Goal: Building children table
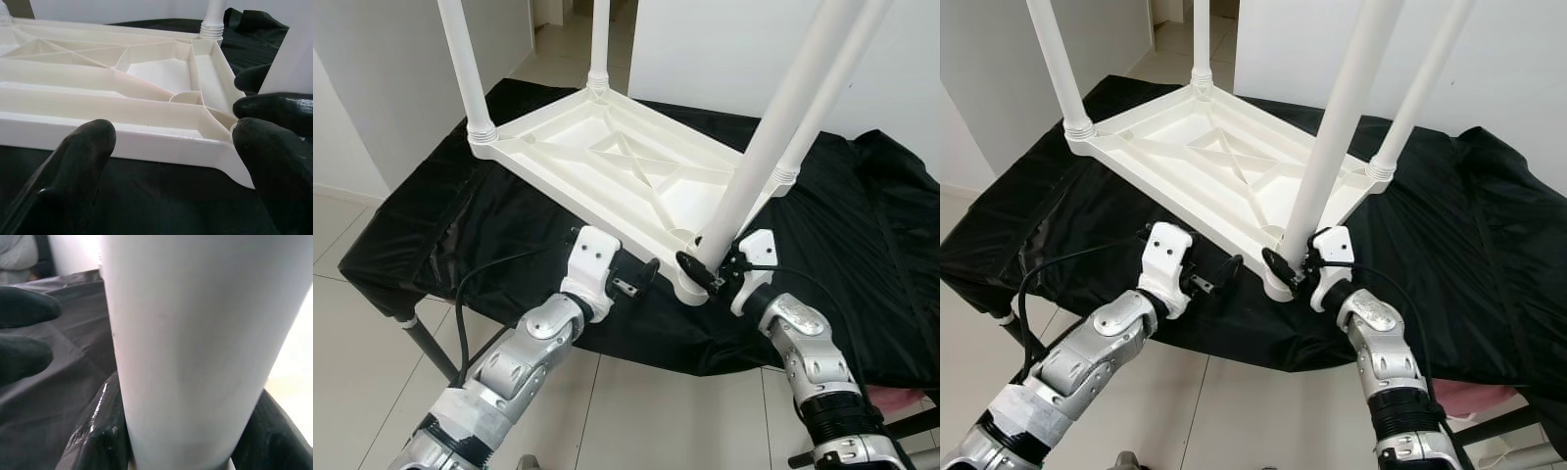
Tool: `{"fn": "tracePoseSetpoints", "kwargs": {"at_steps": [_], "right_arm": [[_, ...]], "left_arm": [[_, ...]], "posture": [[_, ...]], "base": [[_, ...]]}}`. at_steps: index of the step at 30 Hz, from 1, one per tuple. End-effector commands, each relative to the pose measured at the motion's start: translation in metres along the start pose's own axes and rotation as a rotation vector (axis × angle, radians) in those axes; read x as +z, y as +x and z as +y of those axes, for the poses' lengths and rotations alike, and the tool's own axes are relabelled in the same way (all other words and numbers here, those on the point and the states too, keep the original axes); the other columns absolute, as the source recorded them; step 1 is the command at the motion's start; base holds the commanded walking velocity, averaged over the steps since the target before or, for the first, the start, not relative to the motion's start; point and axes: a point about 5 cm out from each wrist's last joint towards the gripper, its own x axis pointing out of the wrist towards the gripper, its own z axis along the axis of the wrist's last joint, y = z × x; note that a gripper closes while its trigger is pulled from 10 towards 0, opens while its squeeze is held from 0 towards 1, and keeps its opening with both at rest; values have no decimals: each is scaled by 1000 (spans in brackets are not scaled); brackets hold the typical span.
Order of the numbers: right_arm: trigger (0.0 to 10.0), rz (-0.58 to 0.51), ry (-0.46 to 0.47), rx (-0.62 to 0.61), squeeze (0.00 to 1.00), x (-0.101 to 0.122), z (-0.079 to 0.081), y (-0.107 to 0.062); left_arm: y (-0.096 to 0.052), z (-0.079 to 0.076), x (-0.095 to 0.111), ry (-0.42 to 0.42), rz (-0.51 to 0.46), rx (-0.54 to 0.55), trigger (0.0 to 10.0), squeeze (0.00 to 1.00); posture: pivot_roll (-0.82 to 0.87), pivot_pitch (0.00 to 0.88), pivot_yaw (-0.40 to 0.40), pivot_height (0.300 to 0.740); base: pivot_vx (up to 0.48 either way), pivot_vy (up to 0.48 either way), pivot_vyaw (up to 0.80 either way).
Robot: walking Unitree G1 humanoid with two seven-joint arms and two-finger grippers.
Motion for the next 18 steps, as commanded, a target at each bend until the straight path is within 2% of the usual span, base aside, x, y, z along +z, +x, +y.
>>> {"fn": "tracePoseSetpoints", "kwargs": {"at_steps": [1,4,7,8,9,11,13,14,16,18], "right_arm": [[10000,45,37,-46,0,-12,2,-2],[10000,68,24,-181,0,-17,1,-2],[10000,80,25,-220,0,-18,0,-2],[10000,91,49,-282,0,-20,-1,-4],[10000,115,50,-414,0,-25,-1,-9],[10000,120,47,-444,0,-25,-1,-10],[10000,135,18,-553,0,-29,2,-14],[10000,135,18,-553,0,-29,2,-14],[10000,123,76,-631,0,-32,14,-15],[10000,121,96,-664,0,-33,19,-15]], "left_arm": [[-1,-11,-5,20,16,-220,10000,0],[-2,-11,-8,25,34,-225,10000,0],[-2,-11,-10,37,43,-222,10000,0],[-2,-10,-11,55,48,-214,10000,0],[-3,-10,-12,59,48,-207,10000,0],[-3,-10,-12,57,47,-206,10000,0],[-3,-10,-13,64,42,-201,10000,0],[-3,-10,-13,64,42,-201,10000,0],[-3,-10,-14,79,40,-193,10000,0],[-3,-10,-14,82,39,-193,10000,0]], "posture": [[-3,36,-46,740],[-1,37,-48,740],[1,37,-51,740],[1,36,-51,740],[3,35,-52,740],[3,35,-52,740],[6,31,-53,740],[6,31,-53,740],[6,24,-56,740],[6,23,-57,740]], "base": [[0,0,0],[0,0,0],[0,0,0],[0,0,0],[0,0,0],[0,0,0],[0,0,0],[0,0,0],[0,0,0],[0,0,0]]}}
